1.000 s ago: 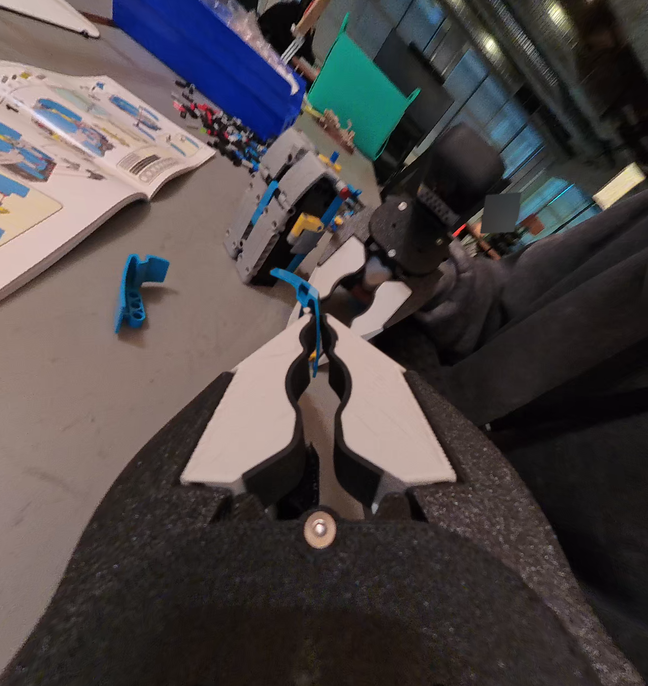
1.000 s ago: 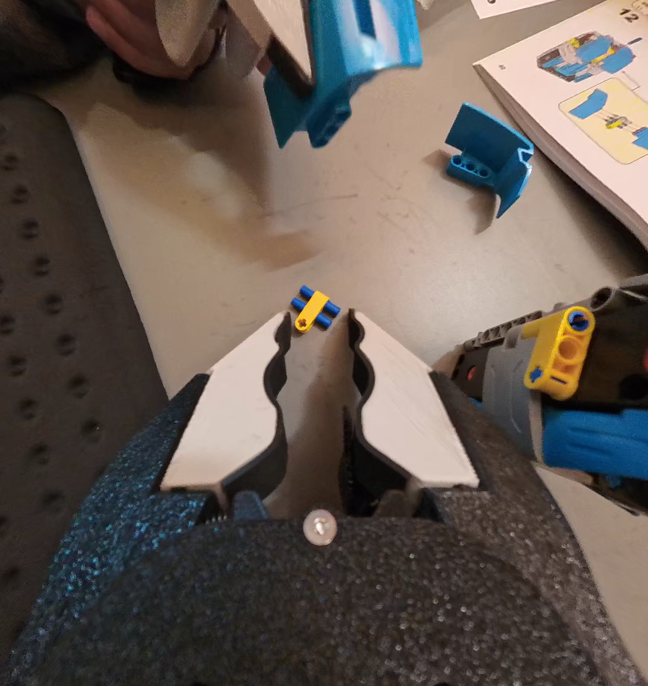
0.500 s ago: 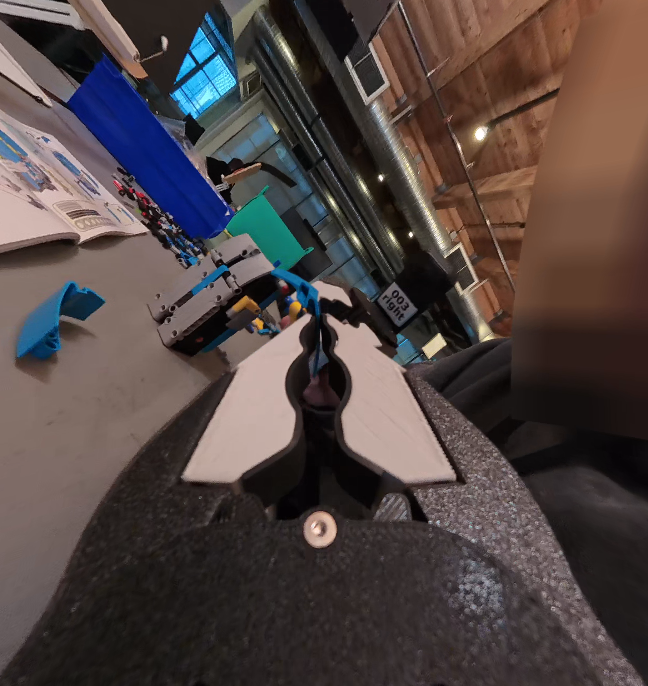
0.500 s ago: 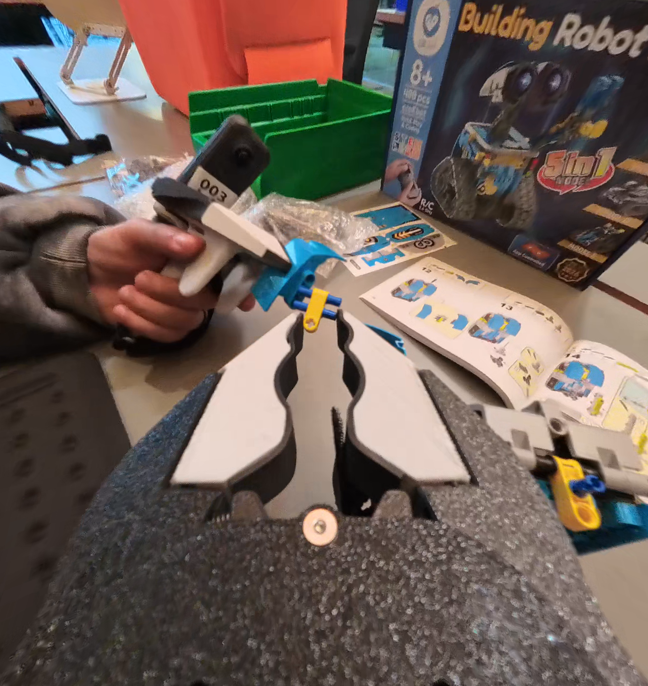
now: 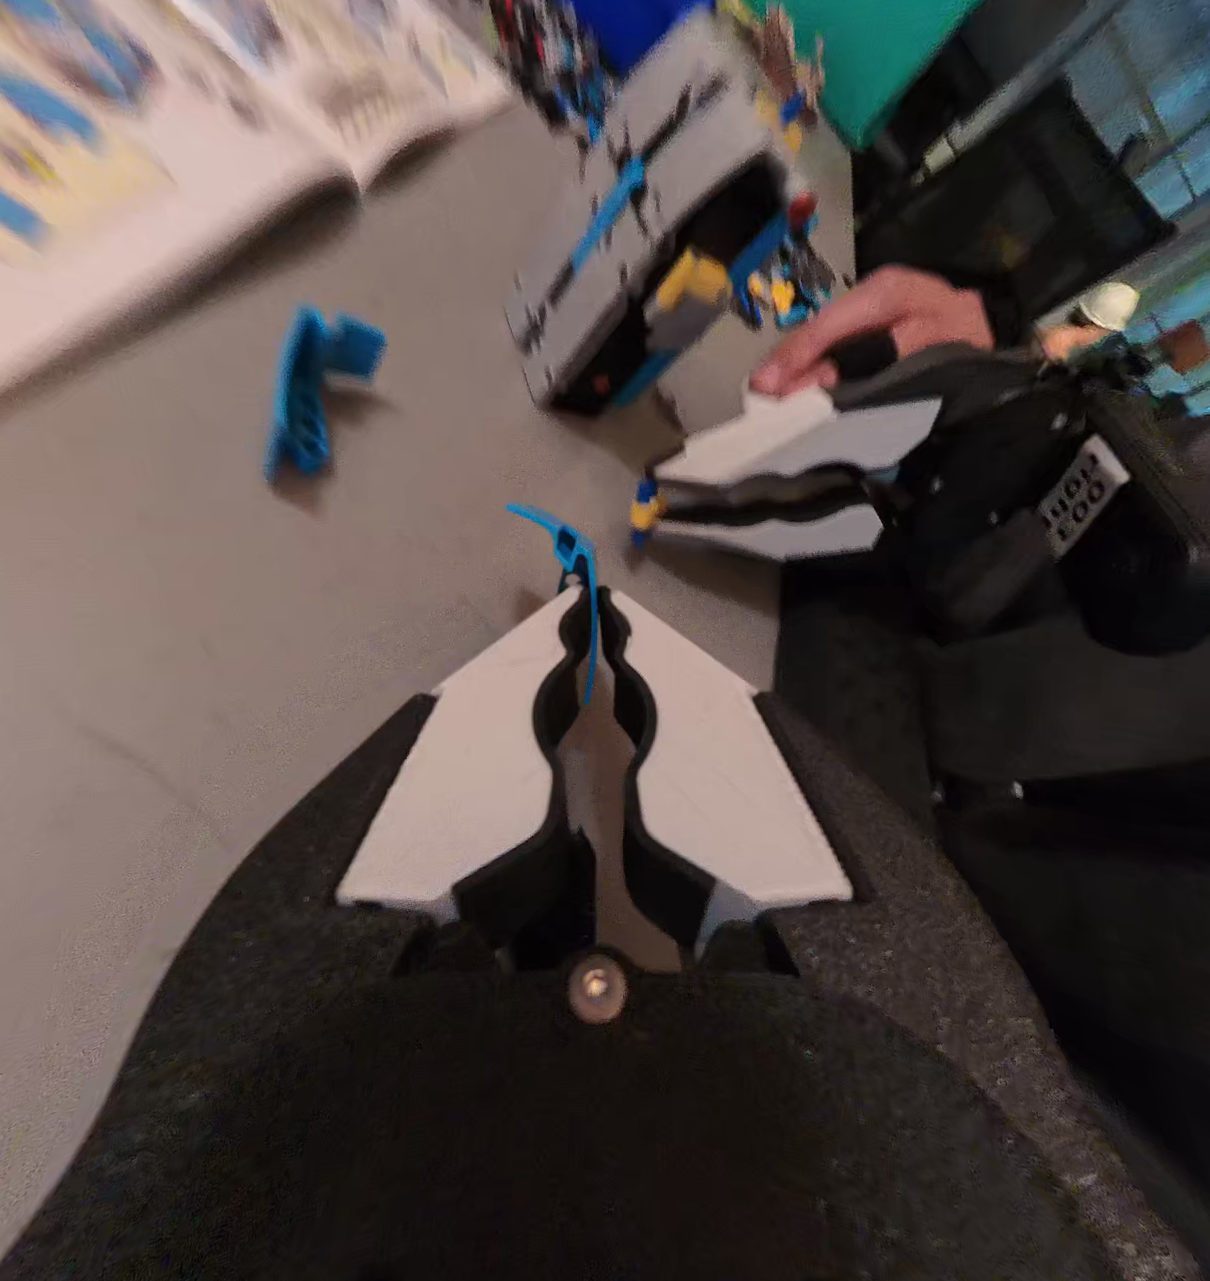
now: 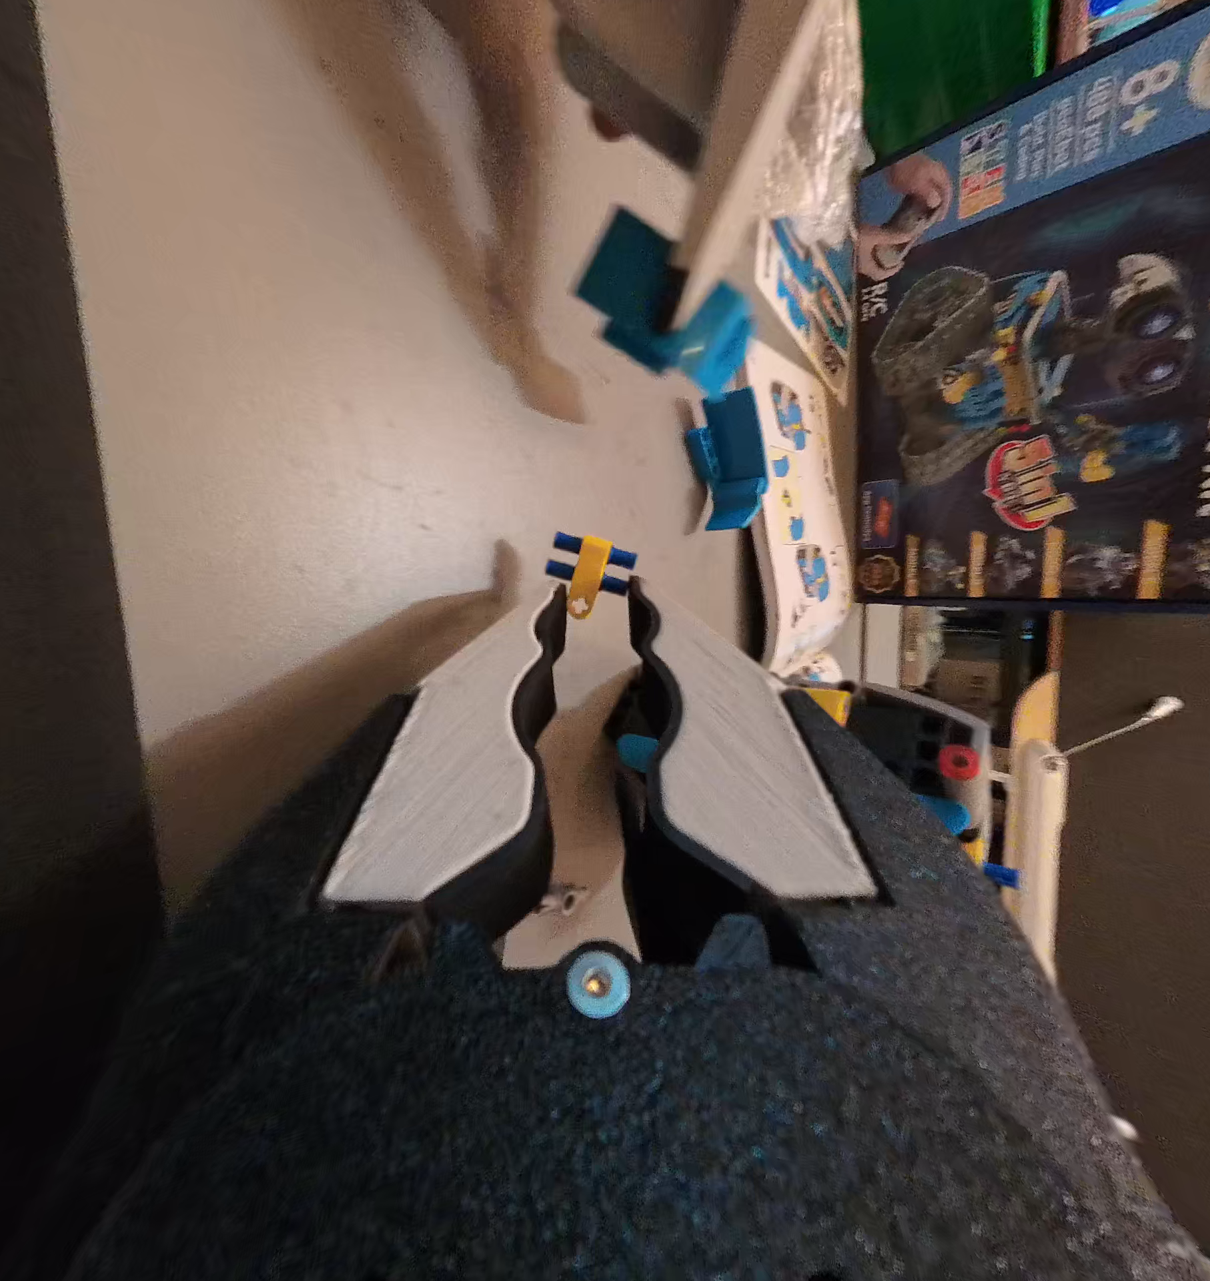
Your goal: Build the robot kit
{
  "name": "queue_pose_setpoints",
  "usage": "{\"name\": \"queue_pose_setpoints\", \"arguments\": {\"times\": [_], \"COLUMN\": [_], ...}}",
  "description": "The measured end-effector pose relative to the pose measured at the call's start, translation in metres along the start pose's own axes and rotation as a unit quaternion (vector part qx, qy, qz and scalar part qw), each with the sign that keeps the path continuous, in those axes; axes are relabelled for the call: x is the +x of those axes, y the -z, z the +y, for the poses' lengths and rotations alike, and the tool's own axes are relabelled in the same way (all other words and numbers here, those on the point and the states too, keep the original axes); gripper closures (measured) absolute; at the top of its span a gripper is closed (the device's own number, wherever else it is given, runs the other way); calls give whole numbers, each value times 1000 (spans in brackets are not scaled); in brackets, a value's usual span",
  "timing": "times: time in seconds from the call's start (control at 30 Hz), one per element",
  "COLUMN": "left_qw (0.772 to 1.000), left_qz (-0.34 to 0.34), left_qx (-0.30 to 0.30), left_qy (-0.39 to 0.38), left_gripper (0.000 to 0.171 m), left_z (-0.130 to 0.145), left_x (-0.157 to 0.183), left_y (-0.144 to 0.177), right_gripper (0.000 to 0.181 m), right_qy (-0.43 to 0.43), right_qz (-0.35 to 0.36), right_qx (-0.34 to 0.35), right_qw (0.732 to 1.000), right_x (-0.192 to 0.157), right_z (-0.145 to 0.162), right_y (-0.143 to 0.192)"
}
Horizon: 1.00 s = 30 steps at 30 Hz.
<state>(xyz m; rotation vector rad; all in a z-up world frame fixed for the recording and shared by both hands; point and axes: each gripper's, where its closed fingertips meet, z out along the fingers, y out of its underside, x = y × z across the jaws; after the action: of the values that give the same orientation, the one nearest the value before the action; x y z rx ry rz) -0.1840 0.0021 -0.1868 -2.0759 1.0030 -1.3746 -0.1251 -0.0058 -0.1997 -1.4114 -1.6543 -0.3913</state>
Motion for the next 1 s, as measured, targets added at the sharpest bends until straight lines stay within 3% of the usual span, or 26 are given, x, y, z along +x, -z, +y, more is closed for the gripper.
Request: {"name": "queue_pose_setpoints", "arguments": {"times": [0.1, 0.17, 0.27, 0.37, 0.43, 0.5, 0.6, 0.77, 0.9, 1.0], "left_qw": [997, 997, 997, 996, 987, 980, 981, 983, 982, 984], "left_qz": [32, 19, 7, -30, -32, 2, 53, 98, 109, 110], "left_qx": [-67, -76, -73, -23, 42, 69, 93, 110, 111, 100], "left_qy": [20, 7, -17, -79, -150, -189, -162, -112, -108, -100], "left_gripper": [171, 165, 149, 135, 135, 142, 147, 171, 171, 149], "left_z": [22, 25, 24, 2, -20, -27, -29, -31, -31, -29], "left_x": [10, 8, 8, 5, 18, 38, 55, 60, 62, 60], "left_y": [-7, -9, -10, -3, 6, 10, 10, 12, 13, 11], "right_gripper": [164, 164, 164, 164, 164, 164, 164, 164, 164, 164], "right_qy": [55, 78, 45, -15, -86, -149, -207, -172, -216, -212], "right_qz": [32, 68, 83, 95, 85, 93, 78, 104, 72, 91], "right_qx": [-9, -2, 15, 39, 69, 97, 143, 142, 159, 141], "right_qw": [998, 995, 995, 995, 990, 980, 965, 969, 961, 963], "right_x": [3, 7, 11, 22, 27, 40, 46, 45, 44, 48], "right_z": [1, -4, -14, -23, -31, -39, -54, -59, -60, -54], "right_y": [-1, 0, 1, 4, 8, 15, 24, 27, 26, 25]}}
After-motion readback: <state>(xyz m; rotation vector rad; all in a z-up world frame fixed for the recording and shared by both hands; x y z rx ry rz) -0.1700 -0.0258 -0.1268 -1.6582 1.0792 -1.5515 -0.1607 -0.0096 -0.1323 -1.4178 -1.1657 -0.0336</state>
